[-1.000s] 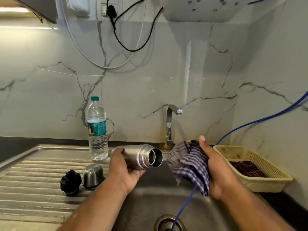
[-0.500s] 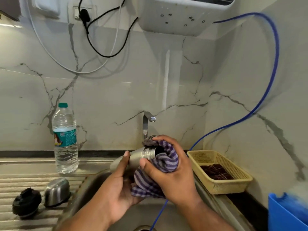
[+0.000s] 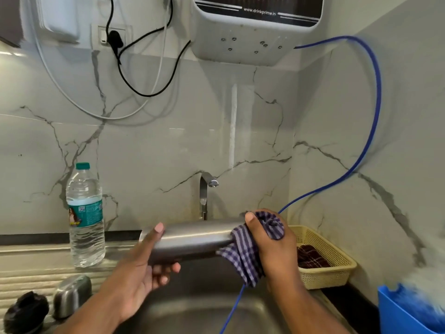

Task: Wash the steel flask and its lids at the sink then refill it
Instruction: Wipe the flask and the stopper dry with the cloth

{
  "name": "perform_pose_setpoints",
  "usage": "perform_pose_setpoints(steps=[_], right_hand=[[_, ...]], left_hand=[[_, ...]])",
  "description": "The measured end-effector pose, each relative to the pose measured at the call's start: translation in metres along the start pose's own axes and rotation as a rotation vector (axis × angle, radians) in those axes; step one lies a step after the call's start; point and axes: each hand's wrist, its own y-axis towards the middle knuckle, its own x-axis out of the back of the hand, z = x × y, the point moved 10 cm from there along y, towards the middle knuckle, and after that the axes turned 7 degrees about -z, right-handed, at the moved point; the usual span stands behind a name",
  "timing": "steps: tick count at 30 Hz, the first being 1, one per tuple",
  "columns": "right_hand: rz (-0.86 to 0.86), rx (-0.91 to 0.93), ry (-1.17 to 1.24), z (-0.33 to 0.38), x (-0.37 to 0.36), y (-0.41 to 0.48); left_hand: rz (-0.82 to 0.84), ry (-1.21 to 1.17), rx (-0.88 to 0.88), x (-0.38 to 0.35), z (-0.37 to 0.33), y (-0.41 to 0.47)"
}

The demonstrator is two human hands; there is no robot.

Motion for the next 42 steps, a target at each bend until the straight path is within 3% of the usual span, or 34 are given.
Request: perform_pose_setpoints(steps=[4, 6, 12, 16, 19, 20, 22, 25, 27, 30, 33, 37, 42], right_hand=[[-0.090, -0.399, 0.131, -0.049, 0.014, 0.009], [-0.112, -0.448, 0.122, -0.055, 0.022, 0.015], [-0.190, -0.325, 0.013, -0.039, 0.034, 0.026], [-0.137, -0.075, -0.114, -0.014, 0.026, 0.023], [-0.111, 0.096, -0.199, 0.005, 0.020, 0.019], [-0.124, 0.099, -0.198, 0.005, 0.023, 0.021], [-0.170, 0.065, -0.196, 0.000, 0.031, 0.027], [-0.243, -0.009, -0.180, -0.013, 0.036, 0.027], [-0.279, -0.124, -0.106, -0.028, 0.035, 0.023], [-0.237, -0.226, -0.009, -0.038, 0.025, 0.016], [-0.081, -0.074, -0.082, -0.016, 0.006, 0.009], [0.144, 0.129, -0.211, 0.009, -0.015, -0.003], [0.149, 0.035, 0.004, 0.008, -0.008, -0.006]], left_hand=[[0.223, 0.240, -0.192, -0.018, -0.024, -0.007], [0.283, 0.307, -0.195, -0.025, -0.019, -0.010], [0.101, 0.356, -0.137, -0.019, -0.008, -0.011], [0.019, 0.118, 0.237, -0.007, 0.040, -0.027], [-0.013, 0.195, 0.429, -0.003, 0.063, -0.032], [-0.054, 0.280, 0.381, -0.002, 0.056, -0.023], [-0.116, 0.579, 0.035, -0.002, 0.019, -0.006], [-0.042, 1.294, -0.451, -0.037, -0.006, -0.015], [-0.044, 1.654, -0.621, -0.063, 0.003, -0.025], [-0.120, 1.721, -0.775, -0.072, -0.007, -0.026], [-0.065, 1.562, -0.616, -0.047, -0.011, -0.015], [0.320, 1.207, -0.133, -0.028, 0.022, -0.012], [0.597, 0.824, 0.285, -0.033, 0.053, -0.041]])
